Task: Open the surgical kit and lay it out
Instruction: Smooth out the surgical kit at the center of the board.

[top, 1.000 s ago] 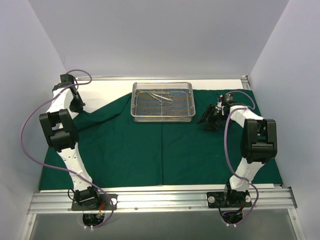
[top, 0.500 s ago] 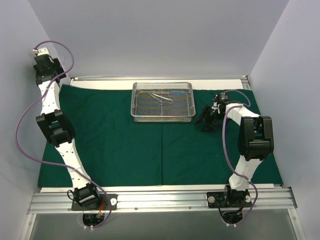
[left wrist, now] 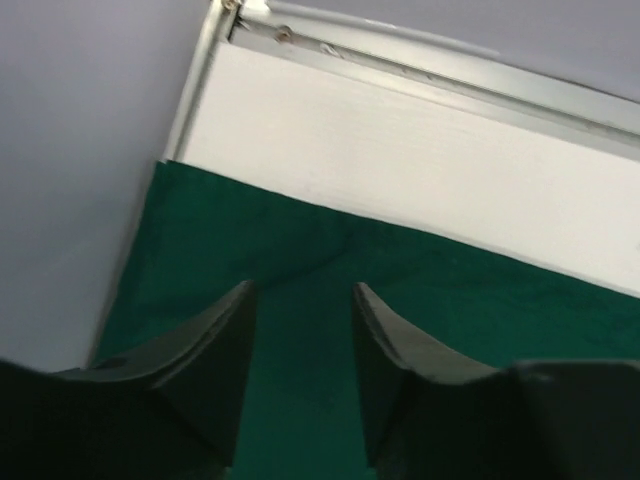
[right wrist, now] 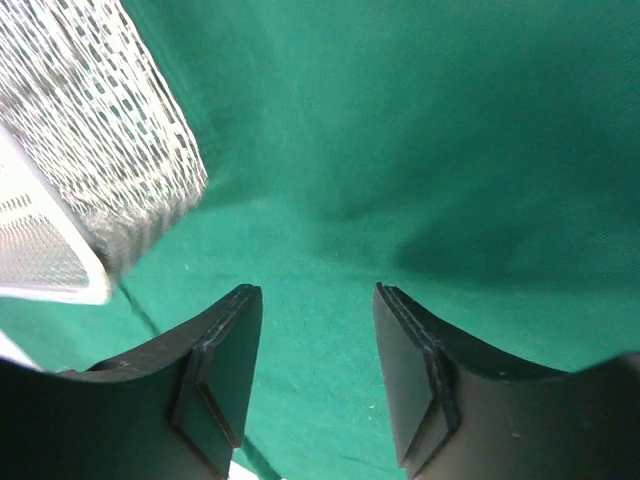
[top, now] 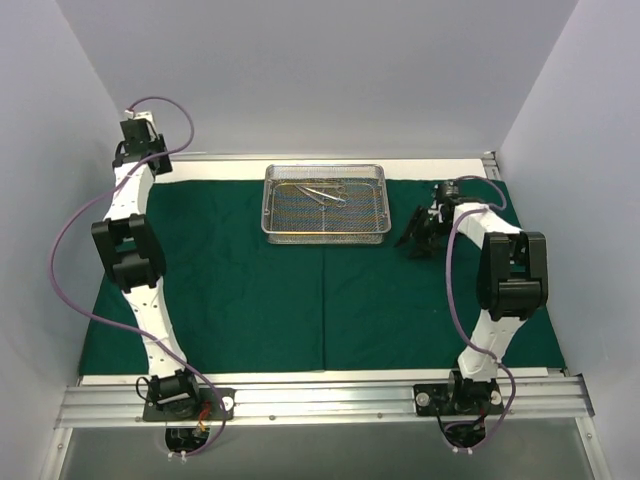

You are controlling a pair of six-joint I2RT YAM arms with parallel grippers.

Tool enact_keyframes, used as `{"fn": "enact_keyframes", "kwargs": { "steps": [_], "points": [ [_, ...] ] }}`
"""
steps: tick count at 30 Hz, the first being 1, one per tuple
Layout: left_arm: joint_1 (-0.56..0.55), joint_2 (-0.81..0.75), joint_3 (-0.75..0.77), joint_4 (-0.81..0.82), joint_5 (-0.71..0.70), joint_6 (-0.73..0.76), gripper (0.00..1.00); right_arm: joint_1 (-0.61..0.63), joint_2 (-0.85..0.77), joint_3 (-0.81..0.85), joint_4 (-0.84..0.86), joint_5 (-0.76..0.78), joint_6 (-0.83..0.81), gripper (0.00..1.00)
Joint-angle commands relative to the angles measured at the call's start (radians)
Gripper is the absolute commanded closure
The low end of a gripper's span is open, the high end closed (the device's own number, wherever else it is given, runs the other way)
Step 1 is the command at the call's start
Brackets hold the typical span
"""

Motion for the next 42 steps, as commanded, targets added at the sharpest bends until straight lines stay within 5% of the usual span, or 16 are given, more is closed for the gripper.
{"fn": "enact_keyframes", "kwargs": {
  "steps": [1, 4, 5, 8, 16, 24, 31, 38, 42],
  "points": [
    [-0.026, -0.091, -0.021, -0.071, 0.029, -0.024, 0.51, -0.037, 0.016, 0.126, -0.038, 0.087, -0.02, 0.52],
    [-0.035, -0.074, -0.034, -0.142, 0.079, -0.062, 0.71, -0.064, 0.054, 0.217, -0.037, 0.165, -0.035, 0.64],
    [-0.036, -0.073, -0.044, -0.149, 0.099, -0.073, 0.76, -0.072, 0.068, 0.237, -0.029, 0.176, -0.043, 0.8],
    [-0.037, -0.065, -0.088, -0.156, 0.125, -0.1, 0.87, -0.1, 0.126, 0.306, 0.011, 0.198, -0.046, 1.0],
    [-0.032, 0.025, -0.064, -0.251, 0.139, -0.165, 0.92, -0.123, 0.318, 0.472, 0.125, 0.271, -0.069, 1.0],
    [0.007, 0.31, 0.27, -0.495, 0.207, -0.222, 0.87, -0.161, 0.428, 0.481, 0.124, 0.325, -0.054, 1.0],
    [0.058, 0.424, 0.412, -0.57, 0.263, -0.249, 0.84, -0.239, 0.504, 0.535, 0.04, 0.336, -0.101, 1.0],
    [0.063, 0.291, 0.325, -0.517, 0.271, -0.185, 0.66, -0.224, 0.459, 0.645, -0.047, 0.282, -0.144, 0.99],
    [0.058, 0.115, 0.271, -0.529, 0.238, -0.194, 0.5, -0.198, 0.294, 0.627, -0.113, 0.297, -0.134, 0.93]
  ]
}}
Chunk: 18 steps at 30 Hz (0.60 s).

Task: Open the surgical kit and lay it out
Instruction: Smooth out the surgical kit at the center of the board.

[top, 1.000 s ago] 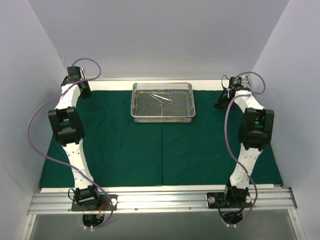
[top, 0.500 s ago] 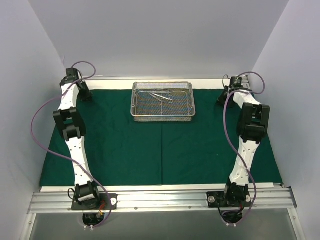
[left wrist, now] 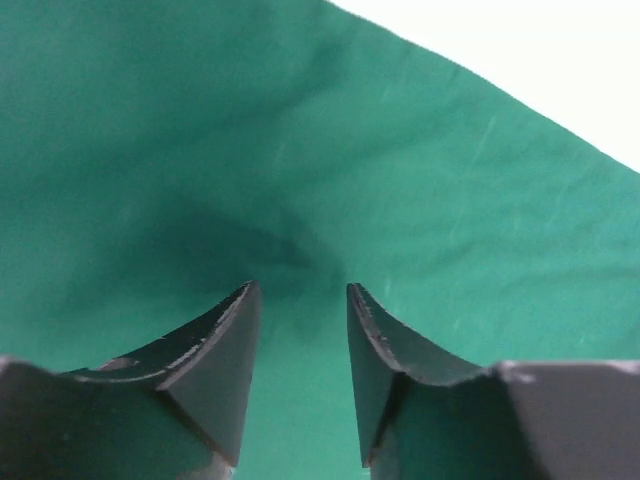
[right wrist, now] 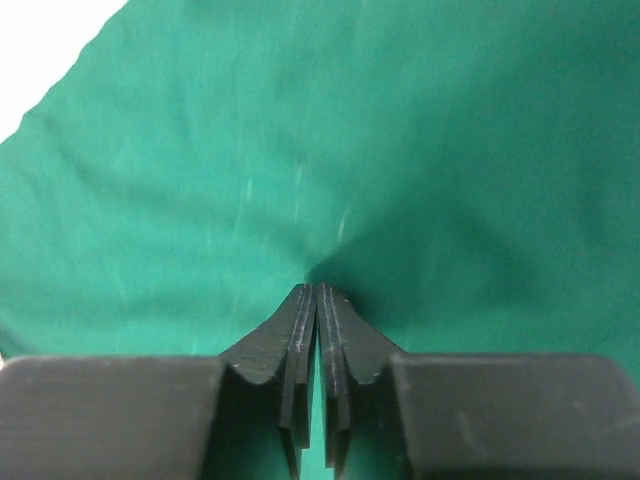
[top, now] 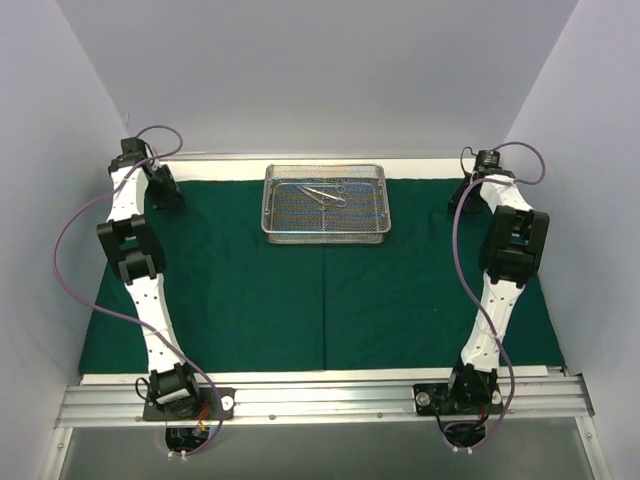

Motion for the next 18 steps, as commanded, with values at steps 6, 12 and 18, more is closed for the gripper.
{"fn": "enact_keyframes", "kwargs": {
  "steps": [6, 12, 18],
  "points": [
    [-0.019, -0.455, -0.427, 0.005, -0.09, -0.038, 0.46, 0.124, -0.387, -0.182, -0.243, -0.019, -0.021, 0.85],
    [-0.027, -0.737, -0.913, 0.128, -0.018, -0.067, 0.47, 0.241, -0.631, -0.547, -0.174, -0.14, 0.039, 0.78],
    [-0.025, -0.846, -1.197, 0.127, -0.041, -0.062, 0.52, 0.292, -0.72, -0.814, -0.085, -0.2, 0.072, 0.81]
  ]
}}
